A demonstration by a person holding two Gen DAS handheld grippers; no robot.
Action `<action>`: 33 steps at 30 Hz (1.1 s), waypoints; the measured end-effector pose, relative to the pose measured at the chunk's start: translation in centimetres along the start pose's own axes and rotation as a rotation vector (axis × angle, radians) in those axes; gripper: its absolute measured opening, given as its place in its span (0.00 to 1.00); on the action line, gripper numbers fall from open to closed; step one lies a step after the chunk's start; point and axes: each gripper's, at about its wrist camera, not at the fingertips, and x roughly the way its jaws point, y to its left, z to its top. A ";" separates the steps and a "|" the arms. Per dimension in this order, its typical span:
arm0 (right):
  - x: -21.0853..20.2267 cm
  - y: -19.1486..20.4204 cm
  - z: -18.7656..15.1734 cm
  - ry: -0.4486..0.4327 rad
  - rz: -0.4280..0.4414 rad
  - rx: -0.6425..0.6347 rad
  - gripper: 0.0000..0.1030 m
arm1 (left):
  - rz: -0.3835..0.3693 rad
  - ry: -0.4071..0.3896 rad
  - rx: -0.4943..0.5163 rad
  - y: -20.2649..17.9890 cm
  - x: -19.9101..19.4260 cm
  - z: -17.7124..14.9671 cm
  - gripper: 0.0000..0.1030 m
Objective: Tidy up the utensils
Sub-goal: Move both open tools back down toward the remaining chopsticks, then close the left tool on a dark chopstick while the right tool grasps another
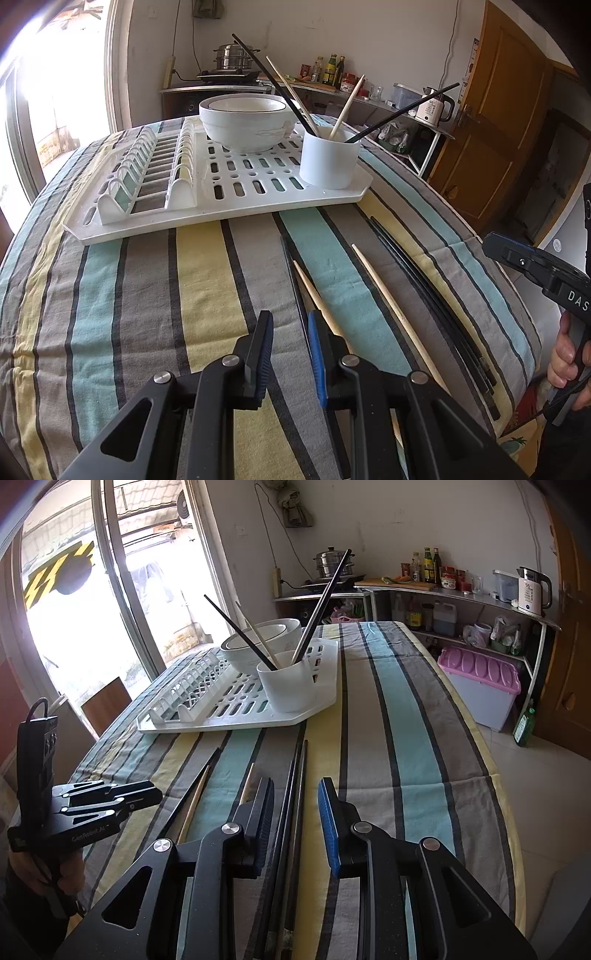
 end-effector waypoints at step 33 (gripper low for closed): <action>12.0 1.3 3.6 0.227 -0.019 -0.150 0.11 | -0.008 0.112 0.008 0.7 6.6 5.5 0.19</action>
